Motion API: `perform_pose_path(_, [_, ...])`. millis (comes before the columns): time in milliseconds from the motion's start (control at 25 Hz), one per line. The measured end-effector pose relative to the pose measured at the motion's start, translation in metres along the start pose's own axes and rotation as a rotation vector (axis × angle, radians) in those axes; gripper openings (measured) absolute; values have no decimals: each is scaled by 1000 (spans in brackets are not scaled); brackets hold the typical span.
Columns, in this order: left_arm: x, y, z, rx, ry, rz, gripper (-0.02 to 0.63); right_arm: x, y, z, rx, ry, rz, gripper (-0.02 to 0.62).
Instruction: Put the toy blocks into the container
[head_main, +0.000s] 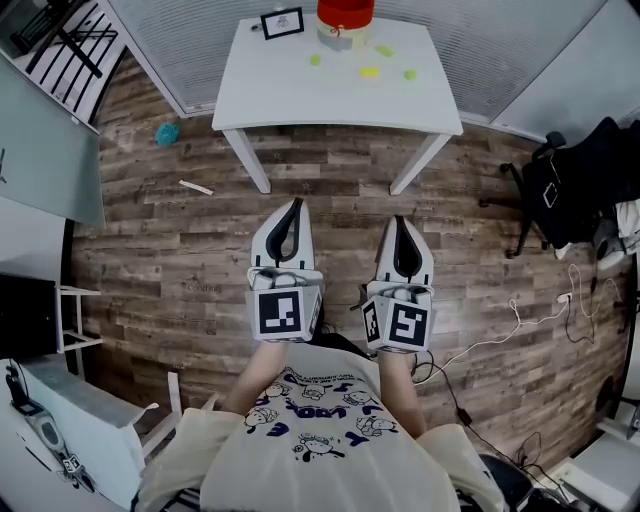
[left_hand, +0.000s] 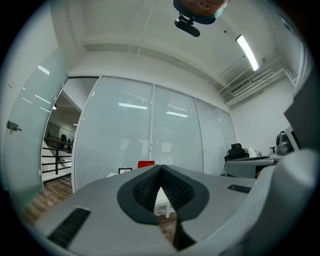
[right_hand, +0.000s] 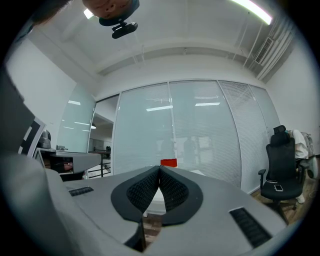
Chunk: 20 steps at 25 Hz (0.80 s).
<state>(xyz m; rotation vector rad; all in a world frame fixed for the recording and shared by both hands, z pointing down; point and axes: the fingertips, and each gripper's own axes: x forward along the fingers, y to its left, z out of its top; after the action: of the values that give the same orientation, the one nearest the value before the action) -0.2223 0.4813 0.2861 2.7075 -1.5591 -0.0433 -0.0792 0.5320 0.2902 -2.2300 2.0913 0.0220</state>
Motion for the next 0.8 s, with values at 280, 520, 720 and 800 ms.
perform_pose_path(280, [39,15,3,-11,-2,-13,26,40,-3,4,-10,-7,-12,31])
perform_pose_path(520, [79,32,8,-13,-17,-32,26,80,-2,2,-6,-6,-28,31])
perform_pose_path(720, [105,45,7,-9,-17,-48,26,108,-1,0,-14,-12,-38,31])
perform_pose_path(800, [114,48,4,-4,-6,-56,26,118,-1,0,-18,-14,-42,31])
